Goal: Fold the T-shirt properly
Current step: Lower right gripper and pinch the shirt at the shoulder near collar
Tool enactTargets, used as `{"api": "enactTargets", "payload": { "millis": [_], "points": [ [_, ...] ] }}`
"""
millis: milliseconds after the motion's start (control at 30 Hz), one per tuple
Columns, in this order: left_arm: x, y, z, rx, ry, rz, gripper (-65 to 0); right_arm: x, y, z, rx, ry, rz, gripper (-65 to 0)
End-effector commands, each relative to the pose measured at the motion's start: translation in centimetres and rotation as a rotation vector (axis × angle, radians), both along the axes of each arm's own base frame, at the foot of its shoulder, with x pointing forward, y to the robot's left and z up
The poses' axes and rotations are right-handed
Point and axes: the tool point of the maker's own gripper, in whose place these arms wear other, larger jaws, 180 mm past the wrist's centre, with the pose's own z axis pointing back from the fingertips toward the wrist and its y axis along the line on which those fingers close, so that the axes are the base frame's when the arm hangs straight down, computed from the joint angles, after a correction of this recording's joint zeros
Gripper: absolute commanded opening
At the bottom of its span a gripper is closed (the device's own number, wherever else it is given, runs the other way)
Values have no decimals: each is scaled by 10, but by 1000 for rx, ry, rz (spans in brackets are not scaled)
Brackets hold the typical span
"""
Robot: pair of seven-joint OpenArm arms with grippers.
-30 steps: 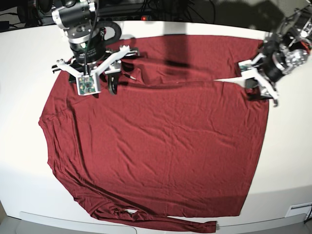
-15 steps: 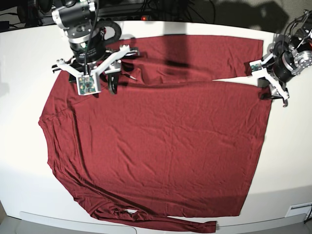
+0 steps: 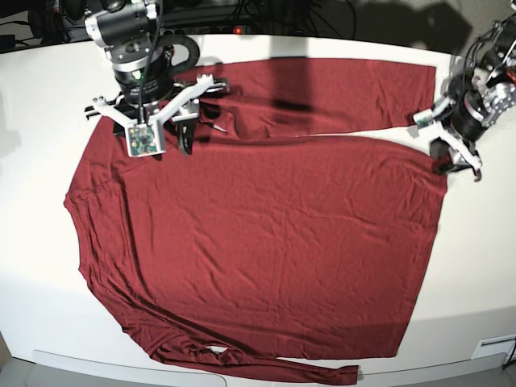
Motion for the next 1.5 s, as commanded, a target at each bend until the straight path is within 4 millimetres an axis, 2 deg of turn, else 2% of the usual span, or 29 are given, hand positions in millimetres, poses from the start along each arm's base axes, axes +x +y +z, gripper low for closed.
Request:
{"api": "enactTargets", "payload": {
  "millis": [0, 200, 233, 333, 400, 633, 700, 800, 833, 867, 1033, 1100, 1233, 1467],
  "points": [
    [-13, 15, -14, 45, 81, 26, -387, 3, 0, 10, 1, -38, 0, -404],
    [-18, 16, -20, 48, 95, 37, -391, 2, 0, 10, 1, -37, -1, -404],
    [-17, 15, -19, 43, 94, 34, -415, 2, 0, 10, 1, -37, -1, -404],
    [-17, 9, -19, 18, 92, 13, -578, 2, 0, 10, 1, -37, -1, -404],
    [-17, 5, -18, 0, 90, -2, -648, 2, 0, 10, 1, -37, -1, -404],
    [-11, -1, -13, -26, 62, -22, -650, 2, 0, 9, 0, -32, -1, -404],
    [-10, -1, -12, -27, 54, -21, -573, 1, -1, 8, -1, -27, -2, -404],
    [-9, -2, -11, -28, 50, -21, -373, 1, -1, 8, -1, -24, -2, -404],
    [-8, -3, -10, -33, 40, -22, -331, 1, -1, 8, -1, -24, -2, -404],
    [-8, -6, -9, -44, 35, -29, -316, 1, -1, 8, -1, -24, -2, -404],
    [-5, -38, -2, -156, 17, -63, -315, 1, -1, 8, -1, -24, -2, -404],
    [-4, -42, -1, -157, 9, -65, -315, 1, -1, 8, -1, -23, -2, -404],
    [6, -22, 0, -79, 0, -1, -315, 1, -1, 8, -1, -24, -2, -404],
    [9, -4, 4, -26, -4, 18, -315, 1, -1, 7, -2, -20, -3, -404]
  ]
}}
